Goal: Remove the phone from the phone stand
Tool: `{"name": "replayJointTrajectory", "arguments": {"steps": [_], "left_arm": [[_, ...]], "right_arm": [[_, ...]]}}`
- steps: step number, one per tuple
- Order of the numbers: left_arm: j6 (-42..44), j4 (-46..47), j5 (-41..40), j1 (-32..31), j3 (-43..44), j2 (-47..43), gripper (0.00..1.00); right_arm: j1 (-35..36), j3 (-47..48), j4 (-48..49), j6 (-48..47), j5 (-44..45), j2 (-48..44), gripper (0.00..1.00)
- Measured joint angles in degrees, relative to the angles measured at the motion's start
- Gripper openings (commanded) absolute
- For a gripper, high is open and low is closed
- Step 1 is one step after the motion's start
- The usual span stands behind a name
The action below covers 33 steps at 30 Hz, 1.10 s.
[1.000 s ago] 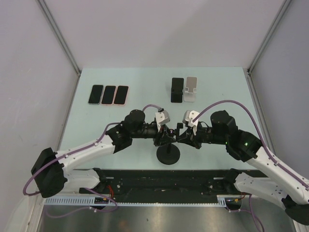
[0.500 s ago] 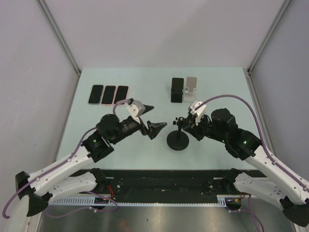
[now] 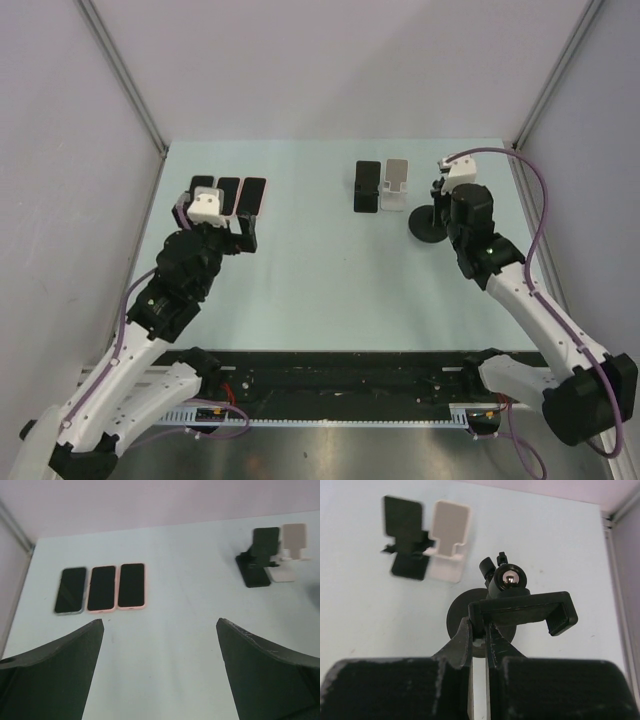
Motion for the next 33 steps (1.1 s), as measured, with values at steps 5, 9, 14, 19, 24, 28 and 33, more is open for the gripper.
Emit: {"name": "replayJointTrajectory", "arguments": {"steps": [5, 9, 14, 19, 24, 28, 33], "left_arm": [[-0.13, -1.49, -1.57, 6.71, -3.48, -1.42, 1.0], [-0.28, -2.97, -1.75, 8.63, -4.74, -0.22, 1.0], [-0.59, -3.78, -2.1, 9.05, -5.2, -0.24, 1.0], [-0.61, -3.8, -2.47, 9.14, -5.29, -1.07, 1.0], [-0.61, -3.8, -2.45, 9.18, -5.31, -1.07, 1.0], [-0.59, -3.8, -2.45, 9.18, -5.33, -1.05, 1.0], [-0.61, -3.8, -2.29, 9.2, -5.33, -0.87, 1.0]], "right_arm": [[-7.37, 0.04, 8.87, 0.81, 1.46, 7.02, 0.0], [-10.16, 0.37, 15.54, 0.79, 1.62, 13.05, 0.0], [-11.23, 3.1, 21.2, 0.79, 1.44, 21.22, 0.0], [-11.37, 7.19, 25.07, 0.52, 1.73, 28.3, 0.0], [-11.37, 10.51, 27.21, 0.37, 1.79, 33.09, 0.0], [-11.3, 11.87, 27.43, 0.52, 1.77, 34.93, 0.0], [-10.91, 12.72, 27.28, 0.55, 1.77, 36.44, 0.0]]}}
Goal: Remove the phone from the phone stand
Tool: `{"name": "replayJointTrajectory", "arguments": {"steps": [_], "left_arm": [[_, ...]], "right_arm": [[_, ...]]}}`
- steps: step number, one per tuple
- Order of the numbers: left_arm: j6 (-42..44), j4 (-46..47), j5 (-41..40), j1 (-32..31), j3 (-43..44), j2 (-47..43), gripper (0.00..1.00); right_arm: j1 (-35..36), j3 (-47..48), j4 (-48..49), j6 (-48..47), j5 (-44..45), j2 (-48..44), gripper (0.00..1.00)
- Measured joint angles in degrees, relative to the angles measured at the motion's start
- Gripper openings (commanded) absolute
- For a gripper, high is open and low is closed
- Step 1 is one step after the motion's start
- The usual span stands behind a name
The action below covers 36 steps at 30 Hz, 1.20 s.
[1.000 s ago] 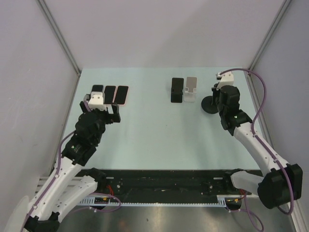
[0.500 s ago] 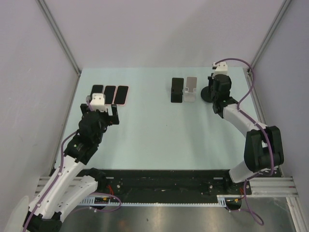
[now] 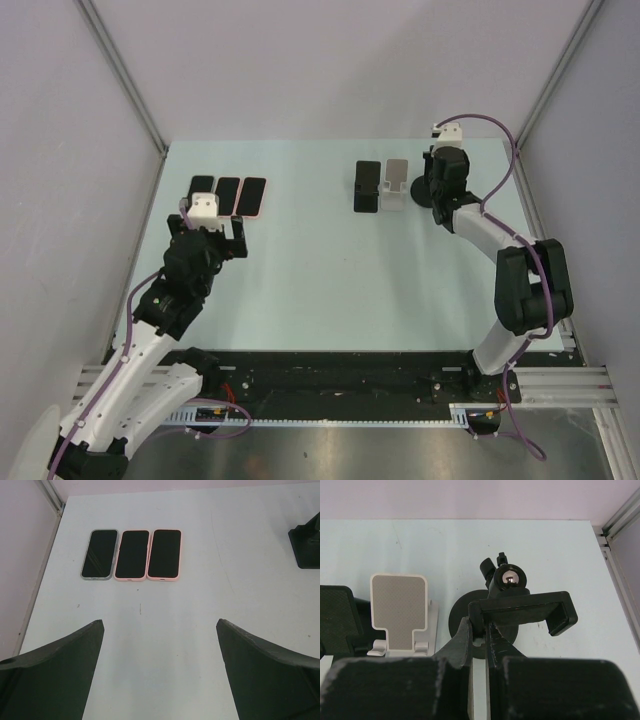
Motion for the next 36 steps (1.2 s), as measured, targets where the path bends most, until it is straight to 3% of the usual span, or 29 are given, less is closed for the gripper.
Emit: {"name": "replayJointTrajectory", "arguments": {"steps": [14, 16, 27, 36], "left_arm": [[-0.02, 0.0, 1.01, 0.0, -0.04, 0.13, 1.0], [-0.04, 0.0, 1.07, 0.0, -0.04, 0.13, 1.0], [-0.04, 0.02, 1.4, 0.0, -0.07, 0.61, 1.0], [-0.61, 0.02, 1.18, 0.0, -0.07, 0.44, 1.0]], "right_arm": [[1.27, 4.96, -2.93, 1.55, 0.0, 4.33, 0.0], [1.42, 5.25, -3.58, 1.7, 0.48, 4.39, 0.04], [1.9, 7.63, -5.79, 3.45, 3.04, 3.87, 0.76], [2.25, 8.02, -11.78, 4.61, 3.39, -7.74, 0.96]]}}
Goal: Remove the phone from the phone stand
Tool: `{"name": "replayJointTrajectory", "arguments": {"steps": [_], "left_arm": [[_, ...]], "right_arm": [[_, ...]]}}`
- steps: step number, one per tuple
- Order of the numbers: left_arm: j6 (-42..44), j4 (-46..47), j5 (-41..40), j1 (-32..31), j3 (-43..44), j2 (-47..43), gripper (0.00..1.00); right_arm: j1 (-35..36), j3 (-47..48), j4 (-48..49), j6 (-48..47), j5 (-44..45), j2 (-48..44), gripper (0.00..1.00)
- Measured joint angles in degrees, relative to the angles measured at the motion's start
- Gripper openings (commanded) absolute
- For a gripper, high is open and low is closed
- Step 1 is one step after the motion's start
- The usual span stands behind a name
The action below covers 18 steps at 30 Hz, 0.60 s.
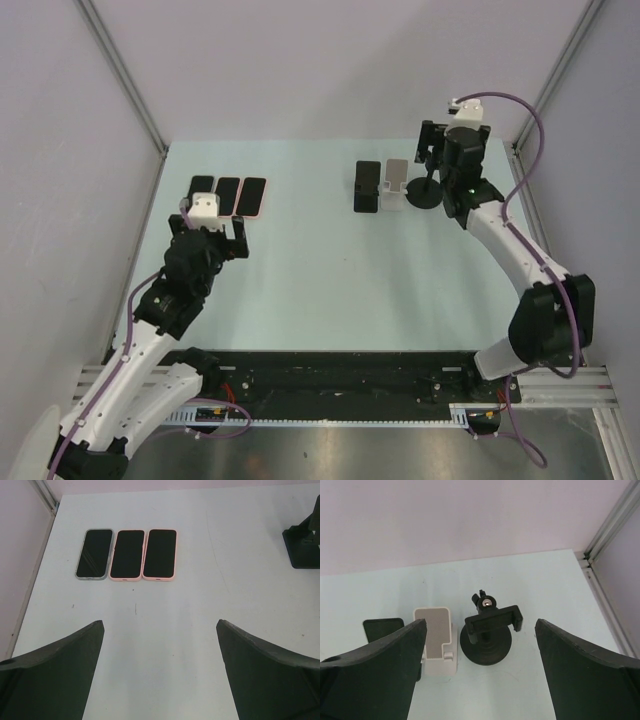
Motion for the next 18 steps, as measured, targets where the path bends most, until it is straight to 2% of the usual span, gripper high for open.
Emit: {"name": "replayJointTrajectory", "arguments": {"steps": [8, 18], "left_arm": [[-0.79, -0.02, -0.26, 0.0, 0.0, -4.44, 1.0], [-1.44, 2.03, 0.17, 0.0, -3.23, -18.12, 1.0]], "right_arm": [[0.15, -2.34, -8.07, 2.58, 1.29, -20.17, 1.0], [0.24, -18.95, -11.04, 2.03, 3.69, -61.75, 1.0]]}}
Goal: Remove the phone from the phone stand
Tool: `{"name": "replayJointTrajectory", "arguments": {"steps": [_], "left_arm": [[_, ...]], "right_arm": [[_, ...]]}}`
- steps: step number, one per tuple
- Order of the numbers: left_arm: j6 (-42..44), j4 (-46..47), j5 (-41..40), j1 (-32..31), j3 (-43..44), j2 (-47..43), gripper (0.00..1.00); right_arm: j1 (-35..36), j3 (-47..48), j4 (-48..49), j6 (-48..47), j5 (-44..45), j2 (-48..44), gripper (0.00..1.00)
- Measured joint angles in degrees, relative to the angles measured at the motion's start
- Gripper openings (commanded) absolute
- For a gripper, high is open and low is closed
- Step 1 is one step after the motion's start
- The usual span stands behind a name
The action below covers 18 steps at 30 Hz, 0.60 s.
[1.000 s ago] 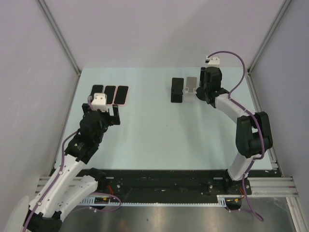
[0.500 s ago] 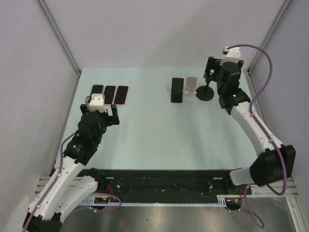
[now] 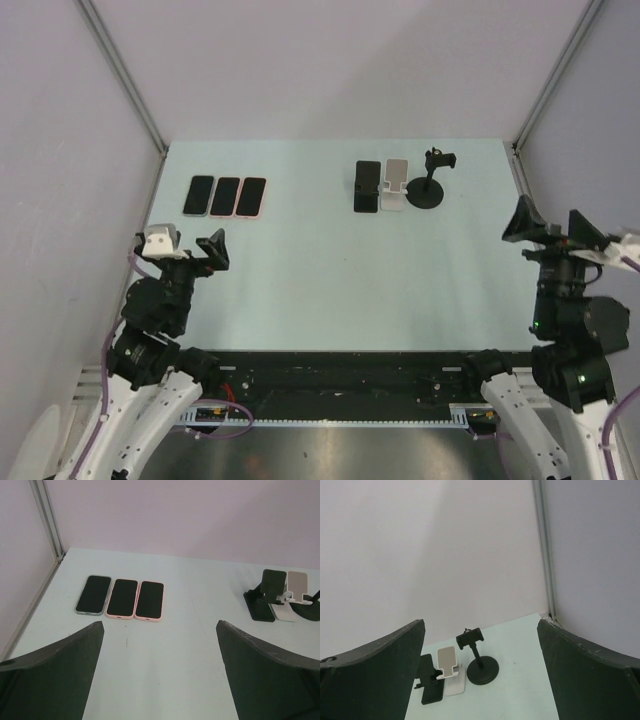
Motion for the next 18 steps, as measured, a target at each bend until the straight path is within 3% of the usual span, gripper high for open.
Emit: {"name": "replayJointTrajectory", "arguments": {"steps": [8, 14, 18], "left_arm": [[-1.33, 1.77, 0.07, 0.0, -5.49, -11.43, 1.0], [-1.31, 6.03, -0.02, 0.0, -8.22, -15.5, 1.0], [-1.25, 7.15, -0.42, 0.28, -8.9, -15.43, 1.0]], "right_arm": [[-0.04, -9.03, -7.19, -2.23, 0.59, -15.98, 1.0], [-0.02, -19.37, -14.38, -1.46, -0.87, -23.19, 1.0], [-0.02, -20.09, -15.96, -1.01, -0.87, -23.61, 1.0]]}}
